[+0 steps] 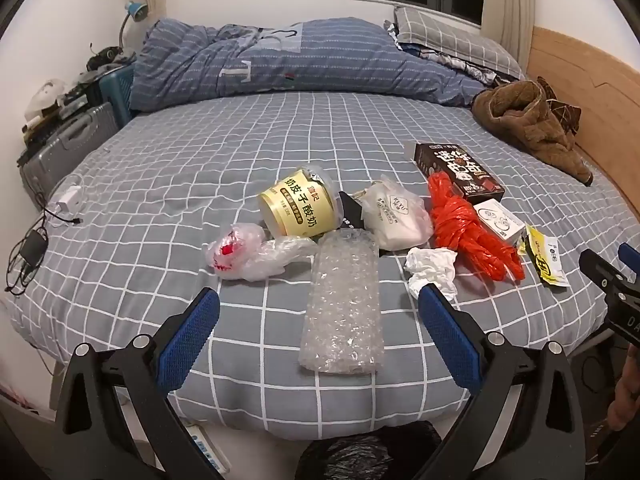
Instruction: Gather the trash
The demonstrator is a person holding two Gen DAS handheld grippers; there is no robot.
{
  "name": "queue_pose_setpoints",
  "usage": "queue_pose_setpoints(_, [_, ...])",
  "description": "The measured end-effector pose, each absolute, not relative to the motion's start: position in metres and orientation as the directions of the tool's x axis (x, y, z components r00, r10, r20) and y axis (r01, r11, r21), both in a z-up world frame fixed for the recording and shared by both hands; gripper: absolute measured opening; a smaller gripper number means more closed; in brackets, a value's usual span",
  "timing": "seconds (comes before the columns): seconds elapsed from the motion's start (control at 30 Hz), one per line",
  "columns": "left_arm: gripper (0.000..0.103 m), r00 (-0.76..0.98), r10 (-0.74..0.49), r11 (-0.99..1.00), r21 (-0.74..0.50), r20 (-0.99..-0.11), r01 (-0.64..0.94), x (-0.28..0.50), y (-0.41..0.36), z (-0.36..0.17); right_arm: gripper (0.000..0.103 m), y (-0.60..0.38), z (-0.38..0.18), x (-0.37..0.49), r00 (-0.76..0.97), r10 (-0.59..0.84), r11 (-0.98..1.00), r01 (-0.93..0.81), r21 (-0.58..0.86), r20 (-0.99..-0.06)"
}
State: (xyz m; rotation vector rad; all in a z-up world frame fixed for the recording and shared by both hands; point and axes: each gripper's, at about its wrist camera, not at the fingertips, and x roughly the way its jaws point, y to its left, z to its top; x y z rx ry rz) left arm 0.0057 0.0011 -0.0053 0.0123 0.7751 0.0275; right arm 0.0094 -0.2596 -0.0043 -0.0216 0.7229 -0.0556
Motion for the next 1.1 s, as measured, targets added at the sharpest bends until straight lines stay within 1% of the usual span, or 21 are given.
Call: queue_pose_setpoints(1.1, [0.097, 0.710, 0.025, 1.000, 0.028, -0.704, -0.007, 0.0048, 0.0021, -0.0035, 0.096, -0.2611, -0.0009, 0.0090, 0.757, -0.057, 0.998, 0.046, -0.034, -0.650])
